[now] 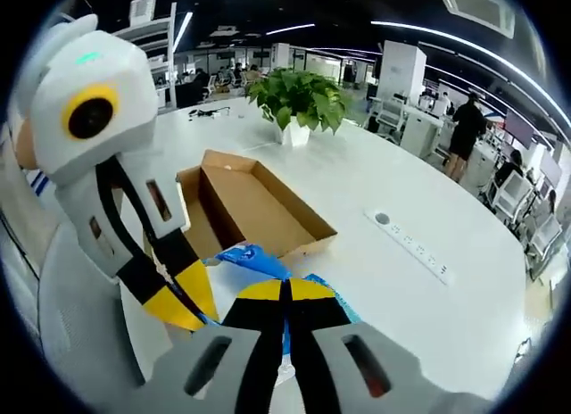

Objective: Operate the shoe box by opening the lid, removing the specified soft item, and placing it in the target area until the item is outside and the box remains undamaged.

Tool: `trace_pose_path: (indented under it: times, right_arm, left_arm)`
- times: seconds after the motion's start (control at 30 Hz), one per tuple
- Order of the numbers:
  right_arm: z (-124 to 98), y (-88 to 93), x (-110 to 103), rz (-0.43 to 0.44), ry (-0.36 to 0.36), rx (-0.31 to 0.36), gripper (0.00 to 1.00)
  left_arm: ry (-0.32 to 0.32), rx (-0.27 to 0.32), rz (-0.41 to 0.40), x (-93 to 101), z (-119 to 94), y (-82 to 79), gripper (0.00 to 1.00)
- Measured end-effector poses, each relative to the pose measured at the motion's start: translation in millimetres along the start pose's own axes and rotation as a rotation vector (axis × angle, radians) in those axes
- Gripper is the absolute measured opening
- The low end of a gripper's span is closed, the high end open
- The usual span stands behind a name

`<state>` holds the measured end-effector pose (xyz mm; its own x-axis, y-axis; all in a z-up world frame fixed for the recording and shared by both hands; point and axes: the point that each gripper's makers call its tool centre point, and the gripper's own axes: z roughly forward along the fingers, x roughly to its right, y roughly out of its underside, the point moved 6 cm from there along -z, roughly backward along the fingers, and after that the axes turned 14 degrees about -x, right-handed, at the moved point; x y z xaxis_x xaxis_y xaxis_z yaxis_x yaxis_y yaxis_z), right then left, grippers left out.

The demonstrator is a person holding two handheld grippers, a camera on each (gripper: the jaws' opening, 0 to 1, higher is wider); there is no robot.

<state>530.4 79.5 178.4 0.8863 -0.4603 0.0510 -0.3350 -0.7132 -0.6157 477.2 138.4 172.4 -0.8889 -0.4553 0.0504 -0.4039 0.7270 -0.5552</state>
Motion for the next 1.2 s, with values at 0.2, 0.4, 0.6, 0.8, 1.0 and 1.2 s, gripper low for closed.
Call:
trace_pose_path:
  times: [0.2, 0.4, 0.6, 0.8, 1.0, 1.2]
  right_arm:
    - [-6.4, 15.2, 13.3, 0.022, 0.005, -0.014, 0.0]
    - [-12.1, 29.8, 21.7, 0.038, 0.005, -0.032, 0.0]
    - [-17.9, 46.4, 34.5, 0.064, 0.013, -0.048, 0.0]
    - [-22.6, 61.0, 47.5, 0.088, 0.024, -0.064, 0.0]
    - [-25.8, 72.0, 62.4, 0.102, 0.031, -0.076, 0.0]
    - [-27.0, 82.2, 76.4, 0.095, 0.039, -0.093, 0.0]
  left_arm:
    - [0.012, 0.012, 0.021, 4.7, 15.1, -13.6, 0.0]
    - [0.024, 0.021, 0.039, 7.7, 30.6, -23.6, 0.0]
    - [0.044, 0.035, 0.049, 10.3, 48.1, -37.2, 0.0]
    - [0.054, 0.047, 0.068, 11.5, 63.5, -48.7, 0.0]
    - [0.056, 0.069, 0.069, 8.7, 78.6, -60.1, 0.0]
    - [0.049, 0.088, 0.071, 7.9, 94.6, -70.2, 0.0]
